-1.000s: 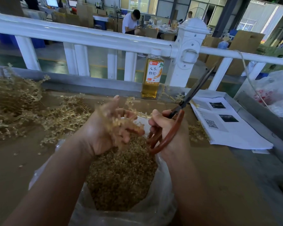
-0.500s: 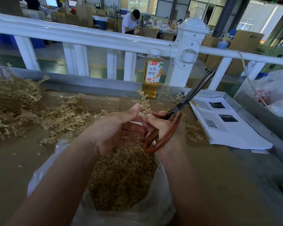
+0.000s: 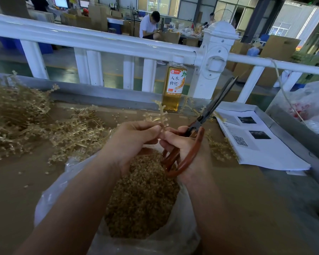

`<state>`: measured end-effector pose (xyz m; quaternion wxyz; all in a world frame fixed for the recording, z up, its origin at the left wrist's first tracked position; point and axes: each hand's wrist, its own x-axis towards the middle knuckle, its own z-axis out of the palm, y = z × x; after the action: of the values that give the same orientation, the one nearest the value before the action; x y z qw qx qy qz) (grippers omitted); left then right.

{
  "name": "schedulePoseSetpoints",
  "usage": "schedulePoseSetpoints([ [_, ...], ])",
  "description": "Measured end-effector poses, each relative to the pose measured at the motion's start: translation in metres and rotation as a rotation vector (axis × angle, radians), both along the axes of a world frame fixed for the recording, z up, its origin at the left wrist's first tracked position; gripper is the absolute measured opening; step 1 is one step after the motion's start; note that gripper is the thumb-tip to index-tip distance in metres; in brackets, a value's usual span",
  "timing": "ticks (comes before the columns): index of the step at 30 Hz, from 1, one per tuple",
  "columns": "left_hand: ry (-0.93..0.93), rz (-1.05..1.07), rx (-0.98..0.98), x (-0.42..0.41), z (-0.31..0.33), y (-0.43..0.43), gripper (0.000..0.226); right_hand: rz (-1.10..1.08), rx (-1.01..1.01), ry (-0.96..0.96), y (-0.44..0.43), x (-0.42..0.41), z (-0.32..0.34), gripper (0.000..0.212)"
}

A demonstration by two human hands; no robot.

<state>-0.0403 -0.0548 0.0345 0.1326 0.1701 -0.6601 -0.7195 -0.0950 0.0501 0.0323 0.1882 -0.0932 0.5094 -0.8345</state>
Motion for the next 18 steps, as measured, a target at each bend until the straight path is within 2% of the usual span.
schedulePoseSetpoints([
  [3, 0.04, 0.068, 0.03, -0.0016, -0.0015, -0.0007, 0.013, 0.001, 0.152, 0.108, -0.0005, 0.0006, -0.0001, 0.037],
  [5, 0.073, 0.085, 0.054, -0.0015, -0.002, -0.0009, 0.015, -0.035, 0.242, 0.182, -0.0001, 0.0013, 0.0003, 0.032],
  [18, 0.199, 0.032, 0.087, -0.0014, -0.0014, -0.0019, 0.01, -0.028, 0.237, 0.179, 0.0016, 0.0038, 0.0028, 0.026],
])
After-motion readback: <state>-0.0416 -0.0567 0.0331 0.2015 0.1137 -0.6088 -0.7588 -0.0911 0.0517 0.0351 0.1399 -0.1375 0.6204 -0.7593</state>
